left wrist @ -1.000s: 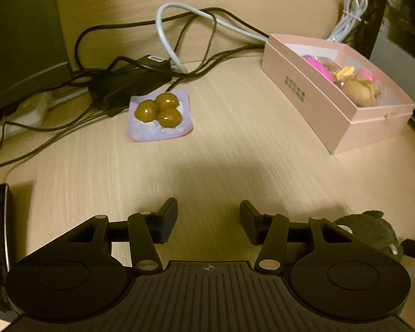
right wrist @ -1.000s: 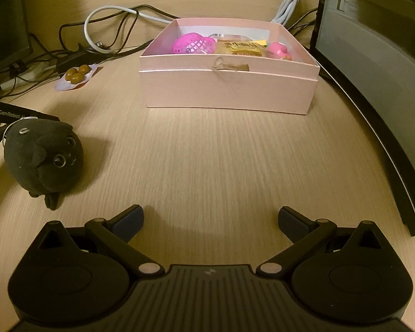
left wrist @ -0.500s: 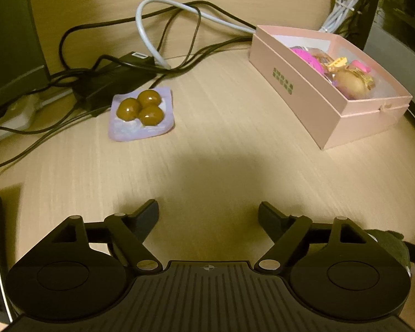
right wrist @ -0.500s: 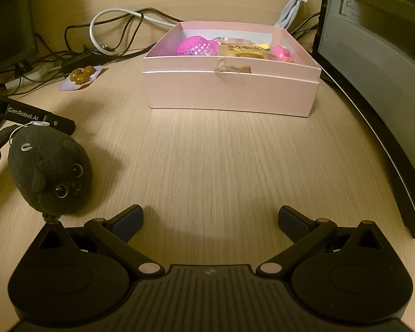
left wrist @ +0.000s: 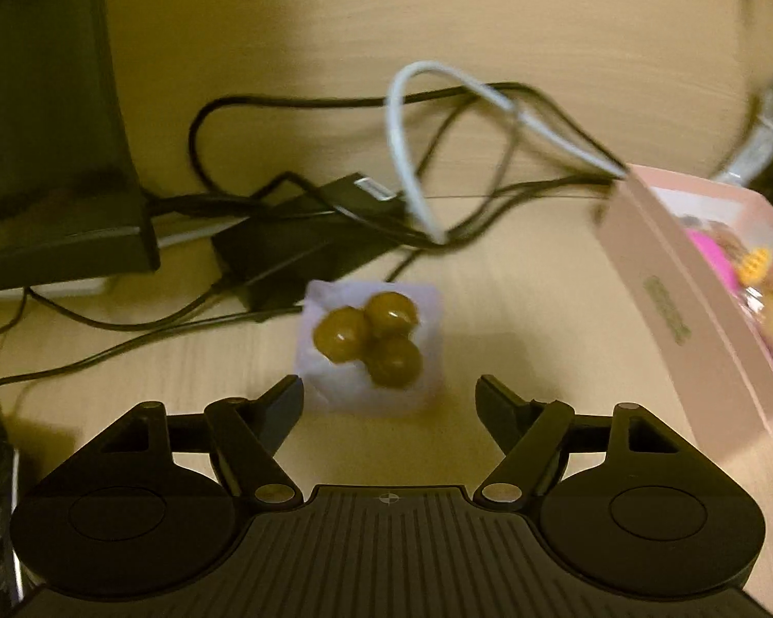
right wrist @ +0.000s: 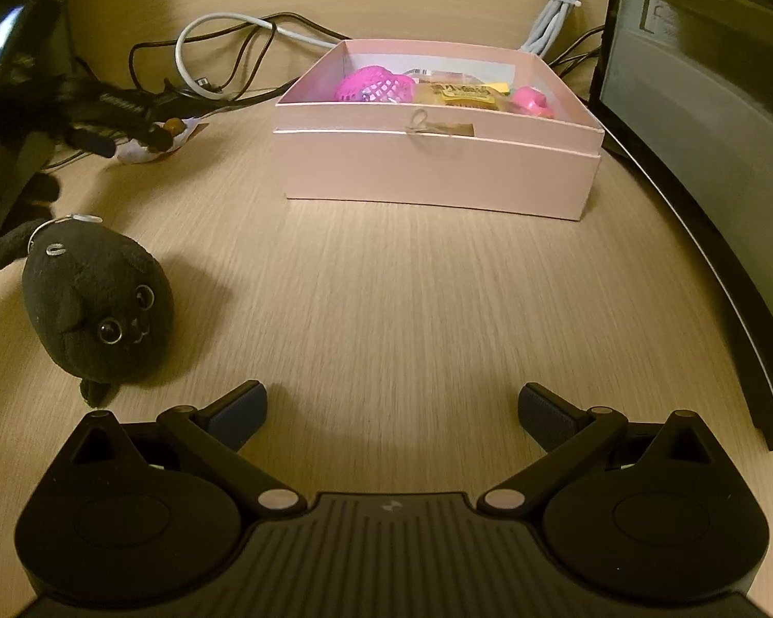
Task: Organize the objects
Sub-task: 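Grasp the purple candy dish with the left tool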
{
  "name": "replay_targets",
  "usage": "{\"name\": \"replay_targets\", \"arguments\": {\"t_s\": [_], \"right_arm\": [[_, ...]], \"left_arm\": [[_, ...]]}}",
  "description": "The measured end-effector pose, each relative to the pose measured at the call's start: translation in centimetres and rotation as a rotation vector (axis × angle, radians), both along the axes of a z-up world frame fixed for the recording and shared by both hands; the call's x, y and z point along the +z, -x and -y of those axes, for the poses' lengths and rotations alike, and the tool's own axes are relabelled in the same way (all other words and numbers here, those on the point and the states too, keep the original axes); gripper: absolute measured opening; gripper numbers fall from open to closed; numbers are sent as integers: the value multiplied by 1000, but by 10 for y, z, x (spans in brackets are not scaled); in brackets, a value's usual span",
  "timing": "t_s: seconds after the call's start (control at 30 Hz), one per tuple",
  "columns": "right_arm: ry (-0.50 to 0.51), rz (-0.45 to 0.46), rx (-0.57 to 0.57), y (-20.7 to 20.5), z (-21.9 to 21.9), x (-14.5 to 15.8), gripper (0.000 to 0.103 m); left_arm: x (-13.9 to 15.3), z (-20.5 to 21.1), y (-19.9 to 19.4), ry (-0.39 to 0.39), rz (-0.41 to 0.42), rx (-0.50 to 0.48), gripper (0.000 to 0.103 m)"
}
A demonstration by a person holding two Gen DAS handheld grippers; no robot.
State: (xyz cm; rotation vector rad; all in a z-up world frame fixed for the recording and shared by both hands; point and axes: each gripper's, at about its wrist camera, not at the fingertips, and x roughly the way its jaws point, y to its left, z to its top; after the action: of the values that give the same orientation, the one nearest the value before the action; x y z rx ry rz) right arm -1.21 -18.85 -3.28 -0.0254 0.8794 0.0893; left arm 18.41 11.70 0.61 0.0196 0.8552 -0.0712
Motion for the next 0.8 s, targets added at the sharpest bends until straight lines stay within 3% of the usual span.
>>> {"name": "replay_targets", "arguments": {"t_s": [0.2, 0.3, 0.43, 0.57, 0.67, 0.7, 0.8], "right_arm": [[-2, 9, 11, 1, 1, -1, 103], [-2, 19, 13, 3, 1, -1, 103], [-2, 22, 15, 4, 0, -1, 103], [-3, 32, 27, 6, 1, -1, 103], [-4, 36, 32, 6, 1, -2, 103], [-4, 35, 33, 6, 1, -2, 103], [-4, 31, 44, 5, 1, -1, 103]], "left_arm": [[-10, 7, -29, -57, -14, -3, 80], [-14, 11, -36, -86, -5, -14, 86], [-17, 6, -40, -35, 2, -13, 87], [-16, 3, -35, -32, 4, -32, 87], [-14, 3, -29, -32, 10, -43, 78], [-13, 3, -26, -29, 11, -44, 69], [-9, 1, -17, -11, -5, -29, 66]]}}
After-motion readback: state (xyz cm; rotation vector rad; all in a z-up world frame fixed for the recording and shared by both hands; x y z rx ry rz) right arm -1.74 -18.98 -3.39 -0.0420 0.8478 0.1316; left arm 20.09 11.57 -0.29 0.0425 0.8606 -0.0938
